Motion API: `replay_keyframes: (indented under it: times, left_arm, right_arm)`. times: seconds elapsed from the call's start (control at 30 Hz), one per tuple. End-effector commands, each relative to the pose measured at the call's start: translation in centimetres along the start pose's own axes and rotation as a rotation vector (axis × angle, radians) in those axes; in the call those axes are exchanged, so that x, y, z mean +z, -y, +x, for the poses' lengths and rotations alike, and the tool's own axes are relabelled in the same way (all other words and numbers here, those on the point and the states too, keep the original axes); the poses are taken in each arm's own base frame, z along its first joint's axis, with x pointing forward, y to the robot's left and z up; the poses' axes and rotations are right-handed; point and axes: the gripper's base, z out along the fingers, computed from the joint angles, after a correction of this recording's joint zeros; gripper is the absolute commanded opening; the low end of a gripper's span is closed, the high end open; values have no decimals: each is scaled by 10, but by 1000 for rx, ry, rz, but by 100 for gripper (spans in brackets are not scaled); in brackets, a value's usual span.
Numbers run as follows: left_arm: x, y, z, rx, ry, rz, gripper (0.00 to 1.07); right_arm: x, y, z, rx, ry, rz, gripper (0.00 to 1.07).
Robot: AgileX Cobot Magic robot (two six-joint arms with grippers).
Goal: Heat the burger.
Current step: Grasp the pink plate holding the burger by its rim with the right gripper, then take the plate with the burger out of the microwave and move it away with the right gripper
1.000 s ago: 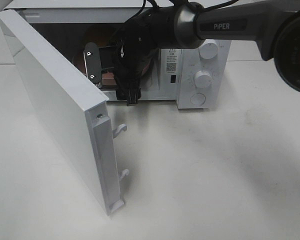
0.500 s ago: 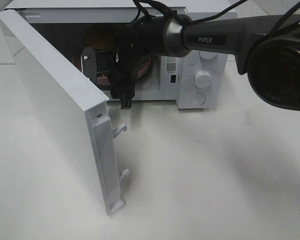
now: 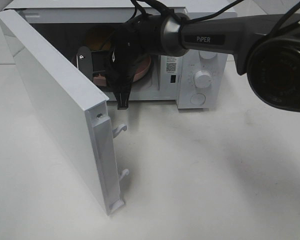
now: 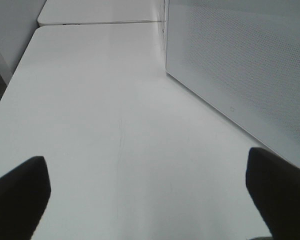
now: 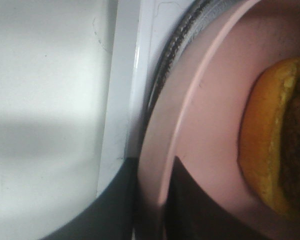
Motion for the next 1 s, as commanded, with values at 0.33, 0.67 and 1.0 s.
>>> replay_keyframes:
  times: [0.33, 0.67, 1.0]
  left_arm:
    - [0, 0, 1, -3, 2, 1, 100]
    - [0, 0, 1, -3, 2, 1, 100]
    - [0, 0, 1, -3, 2, 1, 100]
  right_arm:
    - [-13, 7, 1, -2, -11, -12, 0]
    - [-33, 4, 0, -160, 40, -6, 0]
    - [-52, -2, 2, -252, 121, 100, 0]
